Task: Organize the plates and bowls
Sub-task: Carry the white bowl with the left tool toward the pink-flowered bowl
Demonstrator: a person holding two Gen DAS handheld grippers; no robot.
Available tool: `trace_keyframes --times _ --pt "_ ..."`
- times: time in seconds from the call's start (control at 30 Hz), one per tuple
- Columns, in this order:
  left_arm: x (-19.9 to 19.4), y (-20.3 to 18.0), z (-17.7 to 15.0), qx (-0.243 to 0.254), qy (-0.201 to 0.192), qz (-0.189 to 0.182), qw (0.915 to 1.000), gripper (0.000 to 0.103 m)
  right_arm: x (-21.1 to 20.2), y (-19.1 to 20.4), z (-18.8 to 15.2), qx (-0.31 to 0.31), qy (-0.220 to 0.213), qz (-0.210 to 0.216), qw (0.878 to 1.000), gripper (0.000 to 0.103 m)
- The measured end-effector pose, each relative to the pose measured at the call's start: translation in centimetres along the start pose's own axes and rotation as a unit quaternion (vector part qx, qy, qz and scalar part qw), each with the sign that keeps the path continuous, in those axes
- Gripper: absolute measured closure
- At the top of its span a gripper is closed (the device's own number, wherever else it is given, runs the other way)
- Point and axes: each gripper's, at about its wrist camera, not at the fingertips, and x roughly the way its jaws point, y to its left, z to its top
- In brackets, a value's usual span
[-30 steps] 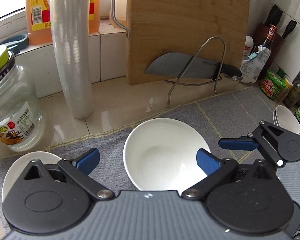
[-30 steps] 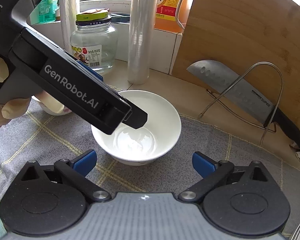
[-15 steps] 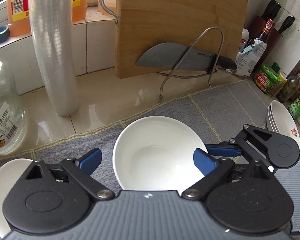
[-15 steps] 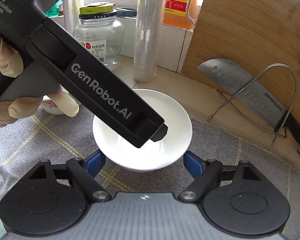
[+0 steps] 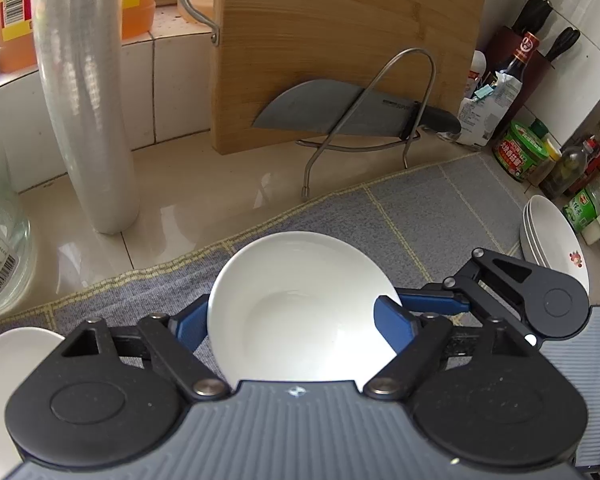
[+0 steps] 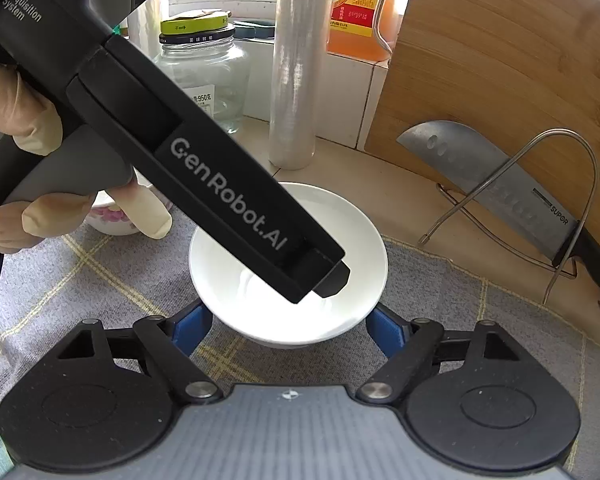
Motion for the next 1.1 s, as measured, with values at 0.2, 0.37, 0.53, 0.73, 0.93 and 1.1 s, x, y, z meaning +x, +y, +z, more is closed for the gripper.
trace_keyframes --times 0.2,0.37,0.53,0.73,0.93,1.1 --pt "-0.1 -0.2 -0.1 0.002 0.001 0.001 1.0 0.018 -0.1 0.0 -0.1 0.001 0.0 0.0 1.0 0.016" --pt "-0.4 -0.6 -0.4 0.006 -0.001 0.001 1.0 0.018 -0.6 0.2 -0.2 -0.003 -0.002 0.0 1.0 0.016" --pt "-1.4 -1.3 -0.9 0.01 -0.008 -0.001 0.9999 0.018 -1.6 0.5 -0.4 -0.008 -0.006 -0.002 1.0 0.016" --pt "-2.8 -2.4 -1.6 0.012 -0.014 -0.004 0.9998 0.018 -3.5 1.0 -0.8 -0.016 -0.012 -0.001 1.0 0.016" --pt "-4.7 -4.4 -2.7 0.019 -0.024 -0.002 0.9995 0.018 -6.2 1.9 -1.7 -0.024 -0.022 -0.007 0.999 0.016" --pt "-6.0 -6.1 -3.9 0.022 -0.029 -0.006 0.9993 0.018 -8.5 2.7 -2.9 -0.022 -0.03 -0.01 0.999 0.016"
